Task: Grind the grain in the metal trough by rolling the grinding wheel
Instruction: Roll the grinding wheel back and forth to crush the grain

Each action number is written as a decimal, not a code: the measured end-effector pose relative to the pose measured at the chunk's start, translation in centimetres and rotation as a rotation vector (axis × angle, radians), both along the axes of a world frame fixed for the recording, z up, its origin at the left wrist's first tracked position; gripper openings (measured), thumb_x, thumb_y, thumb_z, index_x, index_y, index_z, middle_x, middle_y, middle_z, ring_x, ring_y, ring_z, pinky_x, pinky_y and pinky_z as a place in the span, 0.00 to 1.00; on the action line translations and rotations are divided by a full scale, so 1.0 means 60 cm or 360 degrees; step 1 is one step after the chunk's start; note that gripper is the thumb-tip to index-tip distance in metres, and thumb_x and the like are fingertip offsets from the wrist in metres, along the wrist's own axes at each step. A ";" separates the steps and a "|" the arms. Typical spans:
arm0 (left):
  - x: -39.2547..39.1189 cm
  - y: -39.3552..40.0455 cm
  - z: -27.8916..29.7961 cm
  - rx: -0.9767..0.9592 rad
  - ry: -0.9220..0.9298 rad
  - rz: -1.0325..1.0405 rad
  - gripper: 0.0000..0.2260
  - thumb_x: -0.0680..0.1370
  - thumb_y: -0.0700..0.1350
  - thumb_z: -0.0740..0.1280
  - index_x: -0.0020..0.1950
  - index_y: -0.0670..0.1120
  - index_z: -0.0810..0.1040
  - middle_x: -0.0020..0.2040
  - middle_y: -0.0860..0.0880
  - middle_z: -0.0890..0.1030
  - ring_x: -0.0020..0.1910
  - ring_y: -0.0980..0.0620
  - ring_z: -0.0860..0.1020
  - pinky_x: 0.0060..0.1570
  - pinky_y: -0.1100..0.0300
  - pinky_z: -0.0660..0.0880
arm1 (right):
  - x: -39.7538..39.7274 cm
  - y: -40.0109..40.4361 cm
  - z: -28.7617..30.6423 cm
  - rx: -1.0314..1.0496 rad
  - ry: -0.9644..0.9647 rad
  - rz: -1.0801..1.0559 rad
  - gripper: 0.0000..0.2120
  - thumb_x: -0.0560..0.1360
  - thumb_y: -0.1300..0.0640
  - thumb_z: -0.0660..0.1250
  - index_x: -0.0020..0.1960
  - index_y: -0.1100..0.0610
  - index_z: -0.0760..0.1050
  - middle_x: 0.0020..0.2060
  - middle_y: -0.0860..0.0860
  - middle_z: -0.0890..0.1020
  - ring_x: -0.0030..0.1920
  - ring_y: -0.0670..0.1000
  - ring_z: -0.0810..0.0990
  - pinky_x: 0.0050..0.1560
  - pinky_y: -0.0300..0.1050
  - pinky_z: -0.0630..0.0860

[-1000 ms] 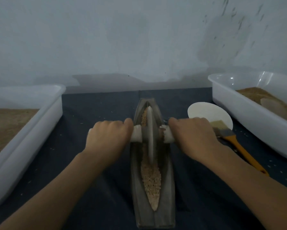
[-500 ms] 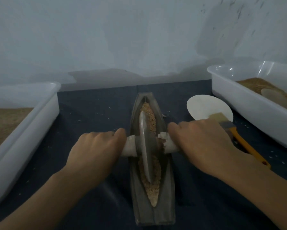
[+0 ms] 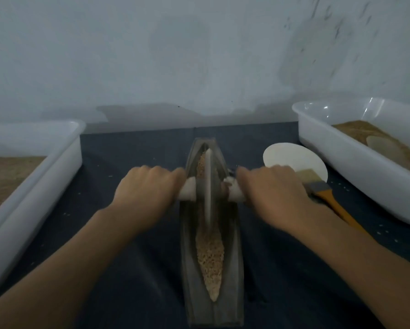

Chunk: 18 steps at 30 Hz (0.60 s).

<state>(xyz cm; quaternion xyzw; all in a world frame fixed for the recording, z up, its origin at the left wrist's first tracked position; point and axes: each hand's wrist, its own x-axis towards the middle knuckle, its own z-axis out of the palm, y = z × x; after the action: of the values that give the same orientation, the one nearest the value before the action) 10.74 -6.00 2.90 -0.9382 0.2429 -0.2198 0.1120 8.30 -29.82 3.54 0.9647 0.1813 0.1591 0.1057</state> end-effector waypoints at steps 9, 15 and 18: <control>-0.036 0.009 -0.001 0.0003 0.0137 -0.0144 0.28 0.51 0.50 0.80 0.38 0.55 0.64 0.27 0.56 0.69 0.22 0.57 0.62 0.24 0.66 0.51 | -0.019 0.003 0.007 0.0061 0.0160 0.0012 0.13 0.73 0.56 0.65 0.47 0.49 0.60 0.44 0.49 0.79 0.43 0.55 0.79 0.35 0.46 0.59; 0.029 -0.006 -0.012 -0.0145 0.0042 0.0155 0.12 0.74 0.50 0.65 0.44 0.55 0.60 0.36 0.54 0.72 0.34 0.52 0.74 0.33 0.58 0.65 | 0.063 0.022 0.019 -0.0055 -0.0060 -0.0005 0.09 0.74 0.59 0.65 0.52 0.54 0.69 0.43 0.52 0.81 0.42 0.57 0.80 0.36 0.47 0.61; 0.001 -0.002 -0.008 -0.0164 0.0089 0.0088 0.14 0.74 0.51 0.66 0.44 0.55 0.59 0.36 0.55 0.71 0.33 0.53 0.72 0.32 0.58 0.65 | 0.036 0.011 0.016 0.0011 0.0003 0.0059 0.12 0.73 0.58 0.66 0.55 0.54 0.68 0.45 0.52 0.80 0.43 0.57 0.79 0.37 0.47 0.62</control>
<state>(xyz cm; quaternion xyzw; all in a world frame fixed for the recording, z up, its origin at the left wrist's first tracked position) 10.81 -6.11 2.44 -0.9548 0.2082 -0.2025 0.0629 10.45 -29.15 4.49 0.9617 0.1987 0.1608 0.0994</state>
